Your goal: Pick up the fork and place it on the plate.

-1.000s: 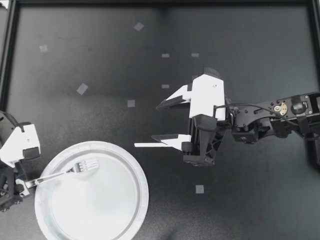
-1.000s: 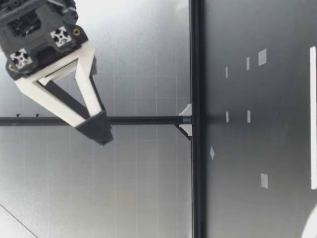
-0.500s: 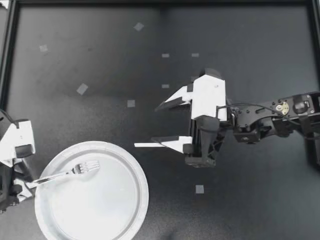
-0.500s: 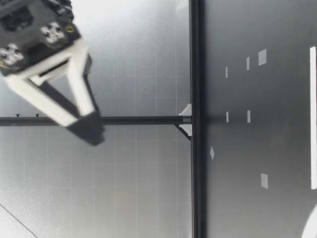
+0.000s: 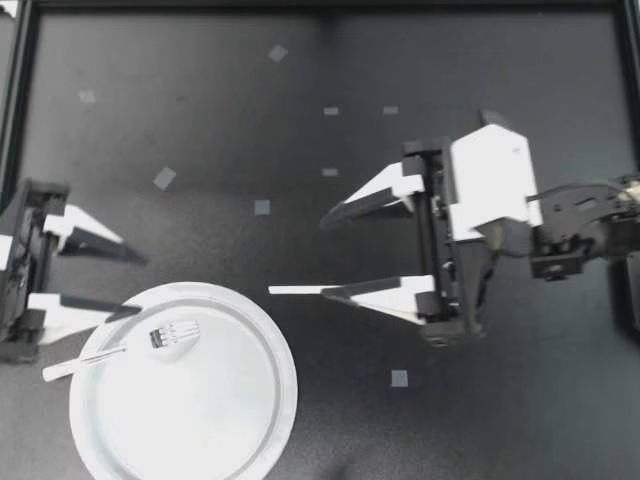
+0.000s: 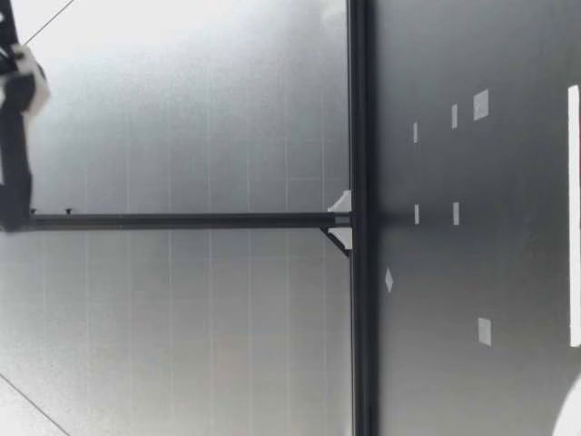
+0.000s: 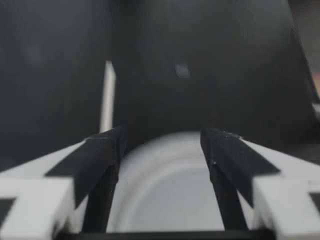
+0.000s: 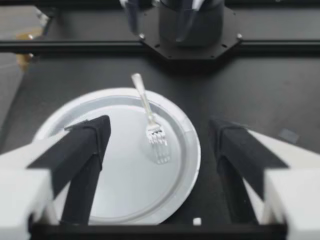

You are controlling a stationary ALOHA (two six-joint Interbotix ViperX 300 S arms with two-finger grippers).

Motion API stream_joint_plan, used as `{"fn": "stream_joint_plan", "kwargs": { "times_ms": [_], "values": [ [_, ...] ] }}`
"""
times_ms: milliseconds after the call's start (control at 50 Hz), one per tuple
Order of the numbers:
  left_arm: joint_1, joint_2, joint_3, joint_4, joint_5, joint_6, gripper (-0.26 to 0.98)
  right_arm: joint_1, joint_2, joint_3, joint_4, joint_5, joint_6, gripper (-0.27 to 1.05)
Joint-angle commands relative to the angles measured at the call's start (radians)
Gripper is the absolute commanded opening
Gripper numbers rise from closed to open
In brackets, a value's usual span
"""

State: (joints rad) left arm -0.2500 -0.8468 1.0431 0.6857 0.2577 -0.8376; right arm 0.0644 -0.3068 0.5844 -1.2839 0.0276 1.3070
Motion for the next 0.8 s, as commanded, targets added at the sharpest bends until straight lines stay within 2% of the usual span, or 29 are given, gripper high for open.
{"fn": "stream_joint_plan", "kwargs": {
  "times_ms": [0,100,220,440,560,780],
  "values": [
    [0.051,0.029,-0.026,0.066,-0.091,0.003,0.60,-0.006,-0.035,0.000,0.012,-0.020,0.002,0.74],
    [0.121,0.077,-0.035,0.115,-0.235,0.006,0.60,-0.006,-0.021,0.009,0.011,-0.094,-0.002,0.73],
    [0.181,0.137,-0.054,0.121,-0.376,0.041,0.60,-0.006,-0.005,0.003,0.009,-0.196,-0.014,0.72],
    [0.186,0.212,-0.020,0.103,-0.446,0.075,0.60,-0.006,-0.009,0.012,0.012,-0.416,-0.018,0.72],
    [0.186,0.235,0.020,0.072,-0.495,0.075,0.60,-0.006,0.020,0.043,0.014,-0.446,-0.018,0.72],
    [0.186,0.259,0.049,0.066,-0.499,0.077,0.60,-0.006,0.110,0.040,0.014,-0.503,-0.018,0.72]
  ]
}}
